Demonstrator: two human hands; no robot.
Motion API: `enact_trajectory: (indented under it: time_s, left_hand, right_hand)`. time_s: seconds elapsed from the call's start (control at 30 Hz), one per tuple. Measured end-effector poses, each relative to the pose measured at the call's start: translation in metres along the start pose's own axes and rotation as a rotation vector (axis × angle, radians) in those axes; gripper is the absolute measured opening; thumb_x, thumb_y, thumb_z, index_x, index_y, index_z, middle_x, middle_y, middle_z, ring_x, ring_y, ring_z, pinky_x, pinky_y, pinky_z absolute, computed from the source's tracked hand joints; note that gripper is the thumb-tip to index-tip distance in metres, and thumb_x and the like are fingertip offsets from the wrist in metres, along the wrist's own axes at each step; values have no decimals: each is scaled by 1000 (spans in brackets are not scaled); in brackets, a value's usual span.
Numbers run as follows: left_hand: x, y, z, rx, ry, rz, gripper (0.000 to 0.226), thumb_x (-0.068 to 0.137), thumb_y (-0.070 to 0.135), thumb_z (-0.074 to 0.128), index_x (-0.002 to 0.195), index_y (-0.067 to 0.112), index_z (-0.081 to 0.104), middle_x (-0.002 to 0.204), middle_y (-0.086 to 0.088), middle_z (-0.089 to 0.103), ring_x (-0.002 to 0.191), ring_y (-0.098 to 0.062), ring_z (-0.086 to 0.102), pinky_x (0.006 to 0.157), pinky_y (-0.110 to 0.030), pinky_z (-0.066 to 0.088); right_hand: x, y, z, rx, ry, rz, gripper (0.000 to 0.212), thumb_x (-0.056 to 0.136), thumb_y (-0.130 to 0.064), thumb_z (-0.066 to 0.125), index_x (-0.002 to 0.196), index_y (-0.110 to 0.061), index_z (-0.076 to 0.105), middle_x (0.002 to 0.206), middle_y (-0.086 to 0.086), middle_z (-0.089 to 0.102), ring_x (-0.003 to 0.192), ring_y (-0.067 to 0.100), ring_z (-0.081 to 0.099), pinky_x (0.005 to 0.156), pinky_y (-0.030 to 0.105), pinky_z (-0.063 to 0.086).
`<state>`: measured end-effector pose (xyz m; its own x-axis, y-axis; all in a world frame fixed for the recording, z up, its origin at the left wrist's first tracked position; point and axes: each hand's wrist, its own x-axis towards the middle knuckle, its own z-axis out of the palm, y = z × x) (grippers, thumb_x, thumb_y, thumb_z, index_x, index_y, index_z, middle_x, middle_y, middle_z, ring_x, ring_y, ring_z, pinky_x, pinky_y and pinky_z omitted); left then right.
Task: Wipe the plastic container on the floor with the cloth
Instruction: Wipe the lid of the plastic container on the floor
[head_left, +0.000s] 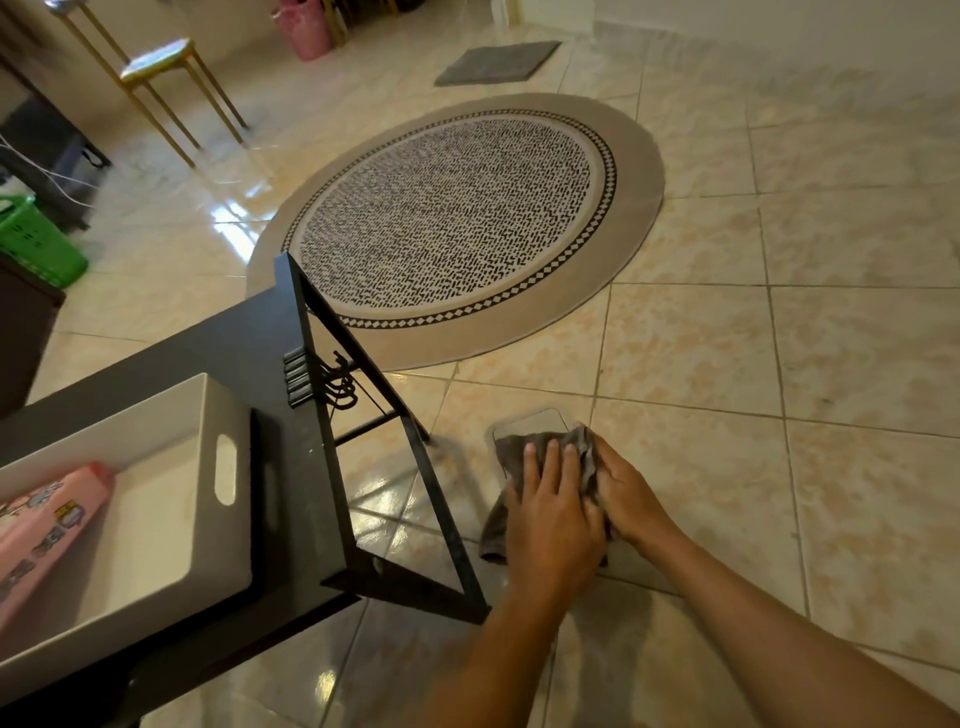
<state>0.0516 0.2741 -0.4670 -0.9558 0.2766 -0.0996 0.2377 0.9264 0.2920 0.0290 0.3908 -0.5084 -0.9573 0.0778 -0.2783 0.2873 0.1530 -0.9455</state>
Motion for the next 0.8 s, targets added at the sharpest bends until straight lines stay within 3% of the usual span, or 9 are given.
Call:
enact_trajectory:
  time_s: [0.1, 0.23, 0.37, 0.47, 0.57, 0.63, 0.73, 0.8]
  left_hand:
    - [17, -1, -4, 15, -28, -7, 60, 99, 40, 20, 153, 24, 1, 161, 0, -3, 144, -18, -18, 114, -45, -7]
    - [7, -21, -12, -23, 47, -108, 60, 98, 38, 25, 153, 21, 6, 162, -3, 3, 146, -23, -12, 112, -44, -6]
    - [-16, -4, -2, -17, 32, -52, 65, 92, 41, 16, 153, 24, 4, 161, 0, 1, 145, -21, -17, 116, -45, -6]
    - [-9, -4, 0, -21, 48, -54, 64, 92, 41, 19, 153, 25, 6, 161, 2, 1, 145, -19, -17, 116, -45, -6]
    - [-9, -14, -2, -73, 54, -5, 61, 95, 39, 28, 153, 29, 11, 160, 6, 3, 145, -14, -16, 116, -48, -7]
    - [-11, -18, -5, -120, 45, 8, 60, 95, 41, 29, 152, 33, 12, 159, 13, 0, 144, -9, -18, 113, -53, -9]
    - [-10, -23, -8, -192, 36, 5, 60, 93, 43, 27, 152, 36, 12, 159, 16, 1, 143, -5, -20, 109, -58, -8]
    - [-9, -26, -8, -226, 37, 29, 60, 94, 40, 31, 152, 35, 15, 159, 15, 4, 143, -4, -19, 113, -56, 2]
  right_hand:
    - [0, 1, -1, 33, -17, -8, 40, 107, -27, 33, 144, -41, 40, 150, -3, 46, 136, 11, 42, 112, 28, 31]
    - [-5, 0, -2, -30, -45, -23, 43, 107, -28, 33, 149, -38, 34, 156, -11, 35, 134, -2, 28, 109, 19, 24]
    - [-2, -3, -2, -12, -70, -18, 43, 107, -26, 35, 147, -42, 37, 153, -8, 42, 136, 5, 37, 108, 21, 29]
    - [6, -8, -13, -101, -188, -44, 42, 105, -28, 39, 142, -49, 37, 152, -8, 43, 135, 7, 39, 109, 22, 29]
    - [23, -12, -26, -232, -325, -69, 49, 104, -28, 41, 140, -60, 32, 160, -8, 30, 148, 15, 25, 120, 36, 23]
    - [37, -18, -29, -318, -393, -73, 60, 102, -18, 41, 144, -59, 29, 164, -10, 17, 152, 18, 11, 123, 46, 15]
    - [50, -31, -26, -363, -441, -61, 74, 94, -1, 38, 148, -50, 27, 165, -8, 14, 153, 16, 9, 124, 43, 12]
    - [53, -31, -27, -348, -451, -70, 75, 93, 1, 40, 148, -49, 29, 164, -9, 20, 151, 13, 16, 123, 38, 17]
